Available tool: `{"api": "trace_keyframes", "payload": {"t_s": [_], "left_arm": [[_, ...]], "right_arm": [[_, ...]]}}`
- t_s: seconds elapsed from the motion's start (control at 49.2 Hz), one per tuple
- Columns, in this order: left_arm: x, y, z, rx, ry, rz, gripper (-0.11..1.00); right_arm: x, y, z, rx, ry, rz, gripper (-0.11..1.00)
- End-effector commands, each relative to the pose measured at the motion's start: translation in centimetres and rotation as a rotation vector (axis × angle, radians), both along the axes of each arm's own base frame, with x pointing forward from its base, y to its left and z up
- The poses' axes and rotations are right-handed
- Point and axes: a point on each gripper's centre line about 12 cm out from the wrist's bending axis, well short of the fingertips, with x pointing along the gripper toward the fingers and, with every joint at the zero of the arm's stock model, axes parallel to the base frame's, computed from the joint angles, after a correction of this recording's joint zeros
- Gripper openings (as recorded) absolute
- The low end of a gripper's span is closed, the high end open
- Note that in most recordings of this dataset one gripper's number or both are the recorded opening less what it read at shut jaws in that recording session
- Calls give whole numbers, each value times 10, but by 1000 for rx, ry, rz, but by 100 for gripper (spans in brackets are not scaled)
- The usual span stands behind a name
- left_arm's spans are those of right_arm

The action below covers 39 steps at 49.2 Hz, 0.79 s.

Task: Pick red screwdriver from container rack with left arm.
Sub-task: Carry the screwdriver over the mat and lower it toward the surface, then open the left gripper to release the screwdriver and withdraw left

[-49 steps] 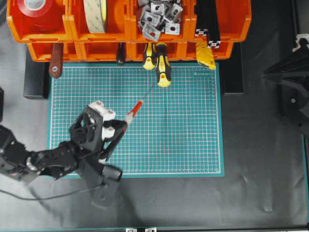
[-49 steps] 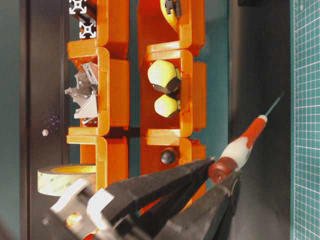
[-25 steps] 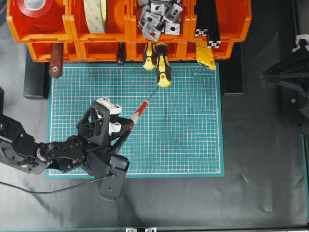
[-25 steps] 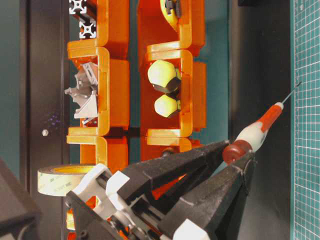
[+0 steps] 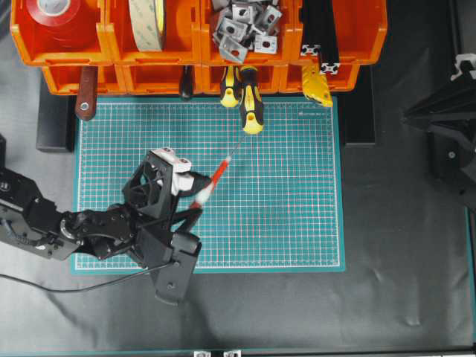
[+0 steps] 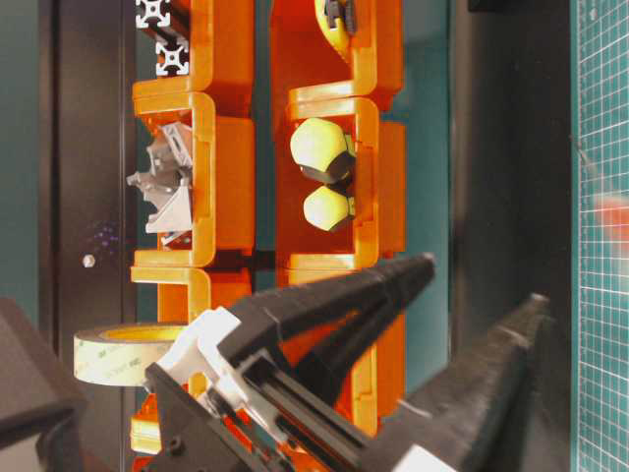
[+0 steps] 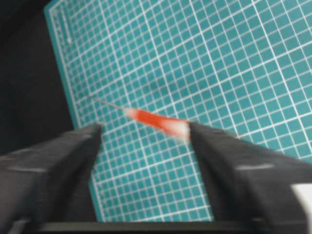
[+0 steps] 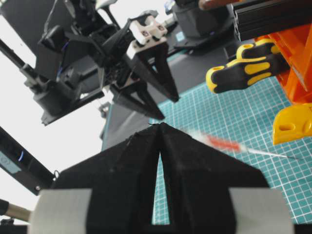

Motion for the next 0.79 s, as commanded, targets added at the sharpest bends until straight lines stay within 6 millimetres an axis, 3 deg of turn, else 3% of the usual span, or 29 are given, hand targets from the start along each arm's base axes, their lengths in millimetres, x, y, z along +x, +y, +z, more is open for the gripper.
{"api": "trace_keyframes", "payload": {"t_s": [0.0, 0.061, 0.285, 0.57, 0.773], "left_arm": [[3, -1, 9, -24, -31, -4, 84], [4, -2, 10, -42, -42, -2, 90], [-1, -5, 27, -159, -111, 63, 87], [-34, -10, 90, -329, -271, 87, 86], [-69, 4, 137, -454, -397, 103, 85]], "right_arm": [[1, 0, 14, -3, -26, 0, 0], [1, 0, 14, -3, -26, -2, 0], [1, 0, 14, -5, -26, 0, 0], [1, 0, 14, -8, -28, -1, 0], [1, 0, 13, -13, -24, -1, 0]]}}
